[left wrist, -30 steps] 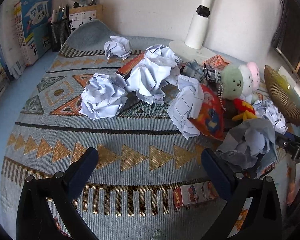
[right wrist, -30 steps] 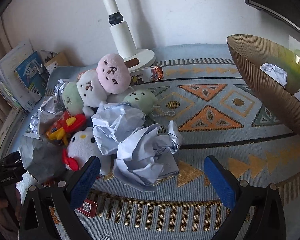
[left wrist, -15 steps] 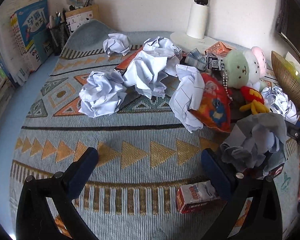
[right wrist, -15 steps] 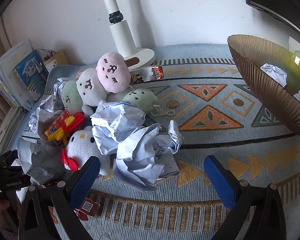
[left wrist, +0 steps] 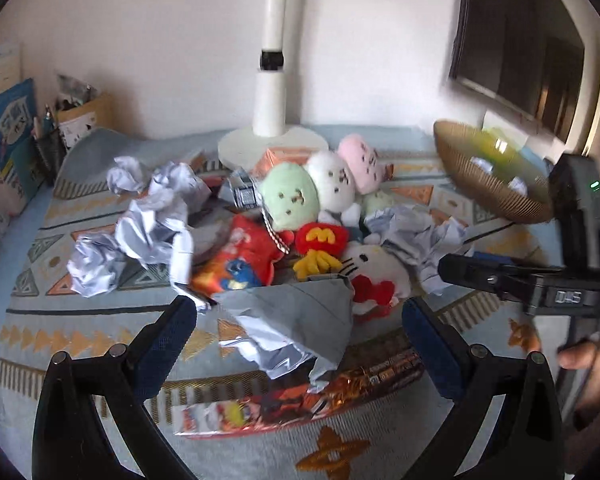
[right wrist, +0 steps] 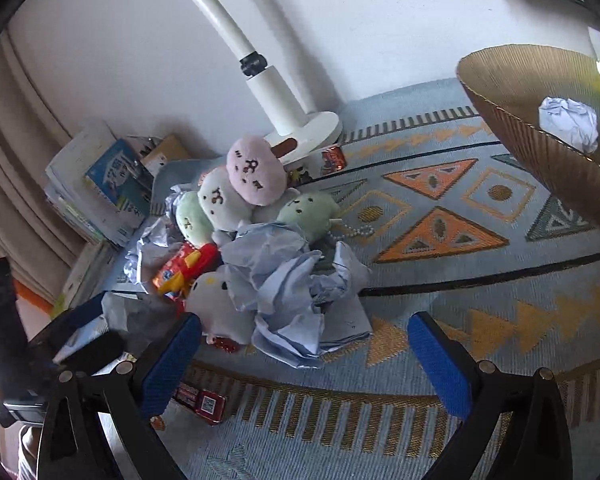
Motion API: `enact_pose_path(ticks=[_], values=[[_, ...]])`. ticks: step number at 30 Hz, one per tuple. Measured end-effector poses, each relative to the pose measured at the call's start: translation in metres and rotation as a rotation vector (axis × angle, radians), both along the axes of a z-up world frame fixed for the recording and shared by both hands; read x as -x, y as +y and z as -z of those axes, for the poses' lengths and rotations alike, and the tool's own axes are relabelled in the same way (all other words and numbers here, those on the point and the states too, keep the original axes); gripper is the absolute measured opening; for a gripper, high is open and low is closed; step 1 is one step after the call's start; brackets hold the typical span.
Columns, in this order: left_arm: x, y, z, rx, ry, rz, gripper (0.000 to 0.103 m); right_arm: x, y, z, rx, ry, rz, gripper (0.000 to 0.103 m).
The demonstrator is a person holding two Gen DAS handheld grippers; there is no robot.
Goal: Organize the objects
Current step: 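Grasp grey crumpled paper with the left gripper while the right grasps light-blue paper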
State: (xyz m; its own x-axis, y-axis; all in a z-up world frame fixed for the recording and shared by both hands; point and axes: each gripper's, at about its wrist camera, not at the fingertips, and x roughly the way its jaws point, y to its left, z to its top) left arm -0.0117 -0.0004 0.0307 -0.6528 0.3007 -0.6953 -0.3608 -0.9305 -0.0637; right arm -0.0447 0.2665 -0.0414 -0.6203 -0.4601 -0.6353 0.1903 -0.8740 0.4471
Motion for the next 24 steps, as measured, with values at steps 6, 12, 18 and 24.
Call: enact_pose_path(ticks=[6, 12, 18, 24], values=[[0.009, 0.000, 0.011, 0.008, -0.029, -0.018, 0.102, 0.006, -0.008, 0.000, 0.018, -0.001, -0.009, 0.091], [0.025, -0.004, 0.024, -0.079, -0.147, -0.008, 0.102, 0.010, -0.009, 0.001, 0.024, -0.008, -0.004, 0.077], [0.033, 0.006, 0.033, -0.078, -0.211, -0.009, 0.101, 0.010, 0.003, 0.004, 0.074, -0.017, 0.047, 0.053], [0.028, 0.000, 0.024, -0.113, -0.164, -0.033, 0.067, 0.007, 0.007, 0.000, 0.099, 0.007, 0.048, 0.050]])
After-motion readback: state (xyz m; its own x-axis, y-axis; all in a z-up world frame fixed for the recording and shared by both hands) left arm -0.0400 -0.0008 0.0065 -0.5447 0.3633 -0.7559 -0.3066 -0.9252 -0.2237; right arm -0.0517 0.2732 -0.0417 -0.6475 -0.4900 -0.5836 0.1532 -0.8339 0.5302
